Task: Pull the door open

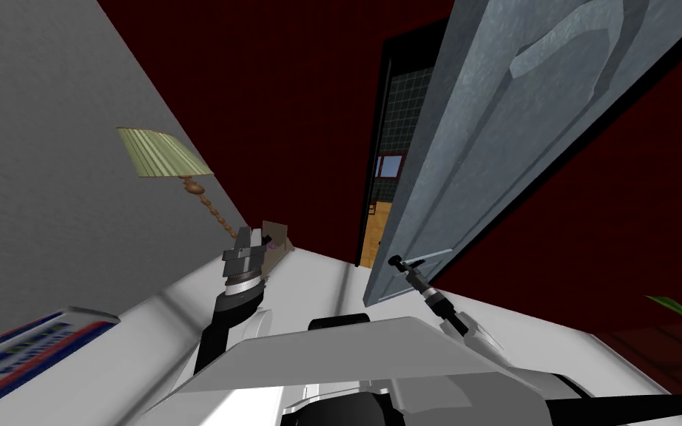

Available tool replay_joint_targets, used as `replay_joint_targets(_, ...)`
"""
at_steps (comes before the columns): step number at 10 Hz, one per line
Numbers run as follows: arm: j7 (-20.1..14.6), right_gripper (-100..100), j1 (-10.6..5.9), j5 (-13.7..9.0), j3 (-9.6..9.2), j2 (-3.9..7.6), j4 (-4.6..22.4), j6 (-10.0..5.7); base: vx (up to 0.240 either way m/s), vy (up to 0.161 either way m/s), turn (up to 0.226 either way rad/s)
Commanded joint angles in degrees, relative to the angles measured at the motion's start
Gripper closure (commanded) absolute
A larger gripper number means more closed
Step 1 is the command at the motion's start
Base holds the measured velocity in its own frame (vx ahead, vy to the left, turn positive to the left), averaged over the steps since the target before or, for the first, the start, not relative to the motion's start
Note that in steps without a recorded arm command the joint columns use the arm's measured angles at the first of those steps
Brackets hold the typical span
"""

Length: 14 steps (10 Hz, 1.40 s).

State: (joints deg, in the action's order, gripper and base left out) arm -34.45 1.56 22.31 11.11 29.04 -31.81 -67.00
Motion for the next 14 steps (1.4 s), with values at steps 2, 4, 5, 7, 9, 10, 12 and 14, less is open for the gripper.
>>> replay_joint_targets(2,0.5,100,-1.36,0.0,0.27,0.62,3.3,-1.85,-0.092,-0.044,0.019)
replay_joint_targets(4,0.2,100,-0.76,0.3,0.65,1.21,4.0,-3.46,-0.162,-0.066,0.195)
replay_joint_targets(5,0.1,100,-0.53,0.4,0.79,1.44,4.2,-4.1,-0.176,-0.077,0.179)
replay_joint_targets(7,0.0,100,-0.11,0.6,0.85,1.18,4.0,-4.2,-0.093,-0.051,0.11)
replay_joint_targets(9,-0.1,100,0.07,0.7,1.09,1.37,4.3,-4.88,-0.182,-0.1,0.167)
replay_joint_targets(10,-0.1,100,0.21,0.9,1.27,1.51,4.6,-5.39,-0.237,-0.097,0.177)
replay_joint_targets(12,-0.2,100,0.5,1.2,1.65,1.8,5.2,-6.46,-0.198,-0.104,0.175)
replay_joint_targets(14,-0.2,100,0.78,1.4,2.0,2.07,5.8,-7.45,-0.218,-0.118,0.189)
